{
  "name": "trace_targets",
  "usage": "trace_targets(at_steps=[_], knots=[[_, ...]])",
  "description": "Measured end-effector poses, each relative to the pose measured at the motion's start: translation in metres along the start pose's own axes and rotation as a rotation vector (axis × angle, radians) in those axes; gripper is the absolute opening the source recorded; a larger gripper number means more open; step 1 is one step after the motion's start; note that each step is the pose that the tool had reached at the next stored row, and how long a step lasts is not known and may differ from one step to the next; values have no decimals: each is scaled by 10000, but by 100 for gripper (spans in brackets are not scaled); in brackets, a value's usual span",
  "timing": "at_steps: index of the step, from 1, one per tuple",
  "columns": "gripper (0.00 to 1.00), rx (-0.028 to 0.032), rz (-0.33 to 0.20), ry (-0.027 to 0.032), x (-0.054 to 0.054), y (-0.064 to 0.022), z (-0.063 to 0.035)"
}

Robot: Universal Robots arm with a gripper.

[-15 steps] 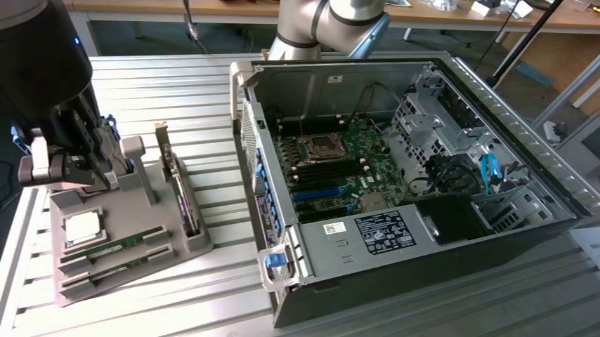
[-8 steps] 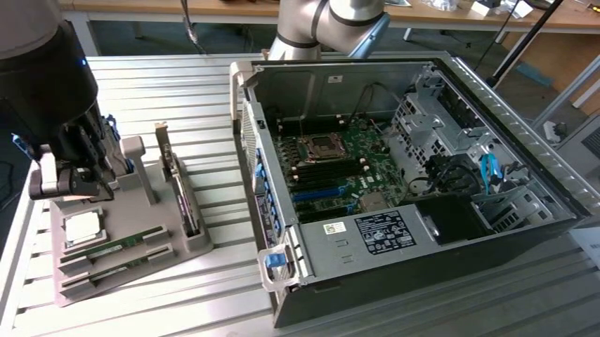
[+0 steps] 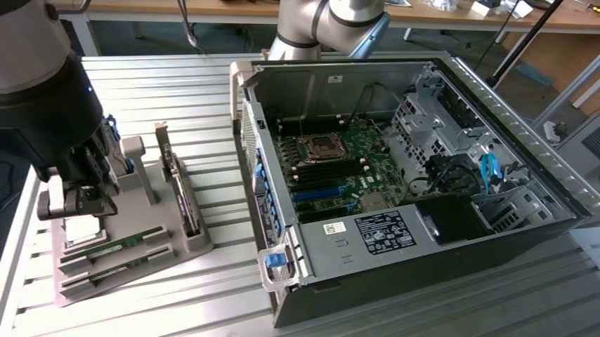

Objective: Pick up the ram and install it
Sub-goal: 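Pick up the ram and move it above insertion slot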

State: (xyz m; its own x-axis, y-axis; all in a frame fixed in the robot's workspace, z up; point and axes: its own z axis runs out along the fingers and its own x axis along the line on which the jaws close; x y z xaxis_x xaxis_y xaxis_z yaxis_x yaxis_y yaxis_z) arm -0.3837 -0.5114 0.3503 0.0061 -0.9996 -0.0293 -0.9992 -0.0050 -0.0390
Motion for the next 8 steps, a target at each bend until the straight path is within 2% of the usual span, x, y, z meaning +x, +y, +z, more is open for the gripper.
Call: trace_targets(at_steps=[8], knots=[[30, -2, 0, 1, 68, 14, 150]])
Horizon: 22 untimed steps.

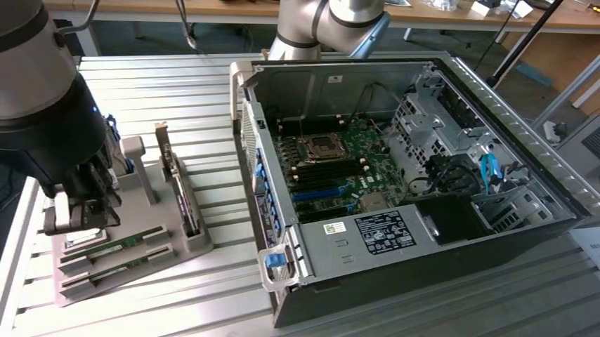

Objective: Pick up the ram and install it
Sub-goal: 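Pick up the ram and move it above insertion slot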

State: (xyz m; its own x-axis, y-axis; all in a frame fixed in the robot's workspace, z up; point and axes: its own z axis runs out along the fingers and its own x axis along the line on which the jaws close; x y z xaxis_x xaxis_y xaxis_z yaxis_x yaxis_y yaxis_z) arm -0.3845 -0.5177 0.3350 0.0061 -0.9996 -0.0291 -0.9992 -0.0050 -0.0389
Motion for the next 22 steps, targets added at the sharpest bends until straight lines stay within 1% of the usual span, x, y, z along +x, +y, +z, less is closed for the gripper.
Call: trace_targets(at_steps=[7, 22], knots=[[30, 2, 1, -2, 83, 19, 137], [30, 3, -2, -3, 183, 85, 404]])
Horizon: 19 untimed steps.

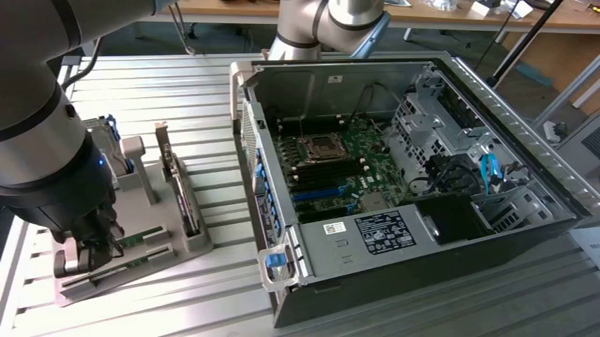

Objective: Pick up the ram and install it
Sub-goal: 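Pick up the ram and move it above insertion slot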

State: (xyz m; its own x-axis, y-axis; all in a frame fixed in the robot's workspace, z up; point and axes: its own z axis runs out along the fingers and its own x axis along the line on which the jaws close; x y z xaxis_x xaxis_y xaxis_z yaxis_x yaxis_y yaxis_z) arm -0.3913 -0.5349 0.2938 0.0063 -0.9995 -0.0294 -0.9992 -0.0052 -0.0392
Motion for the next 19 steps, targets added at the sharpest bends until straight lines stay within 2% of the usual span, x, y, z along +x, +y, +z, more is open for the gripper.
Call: trace_targets(at_steps=[8, 19], knots=[[30, -1, 1, 24, 4, 97, 160], [30, -1, 1, 24, 9, 143, 331]])
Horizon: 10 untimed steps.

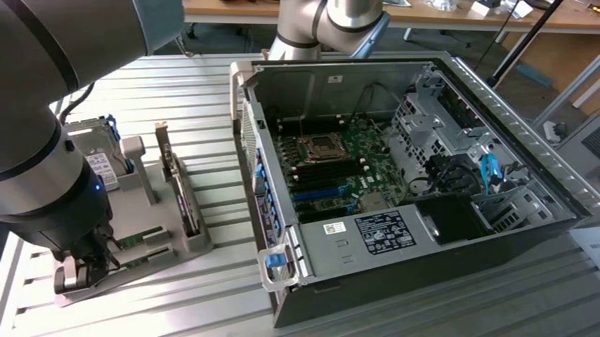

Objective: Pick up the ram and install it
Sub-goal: 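Pick up the ram and move it above insertion slot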

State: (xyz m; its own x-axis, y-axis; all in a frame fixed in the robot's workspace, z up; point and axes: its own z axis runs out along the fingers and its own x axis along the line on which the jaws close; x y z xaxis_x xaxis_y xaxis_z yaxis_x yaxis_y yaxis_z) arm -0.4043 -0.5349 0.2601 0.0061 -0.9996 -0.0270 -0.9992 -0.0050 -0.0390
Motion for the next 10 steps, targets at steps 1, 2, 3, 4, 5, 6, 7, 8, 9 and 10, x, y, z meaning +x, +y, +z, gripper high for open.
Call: trace_targets(at_steps=[1, 2, 3, 4, 5, 6, 7, 8, 9, 10], knots=[[30, 0, -1, 0, 0, 6, 18], [30, 0, -1, 1, 1, 11, 35], [30, 0, -1, 0, 1, 15, 53], [30, 0, -1, 0, 0, 19, 71], [30, 0, 0, 0, 0, 23, 89], [30, -1, 0, 1, -1, 27, 107], [30, -1, 0, 1, -2, 31, 126], [30, -1, -1, 1, -2, 35, 144], [30, 0, -1, 0, -3, 39, 162], [30, 0, 0, 1, -5, 42, 181]])
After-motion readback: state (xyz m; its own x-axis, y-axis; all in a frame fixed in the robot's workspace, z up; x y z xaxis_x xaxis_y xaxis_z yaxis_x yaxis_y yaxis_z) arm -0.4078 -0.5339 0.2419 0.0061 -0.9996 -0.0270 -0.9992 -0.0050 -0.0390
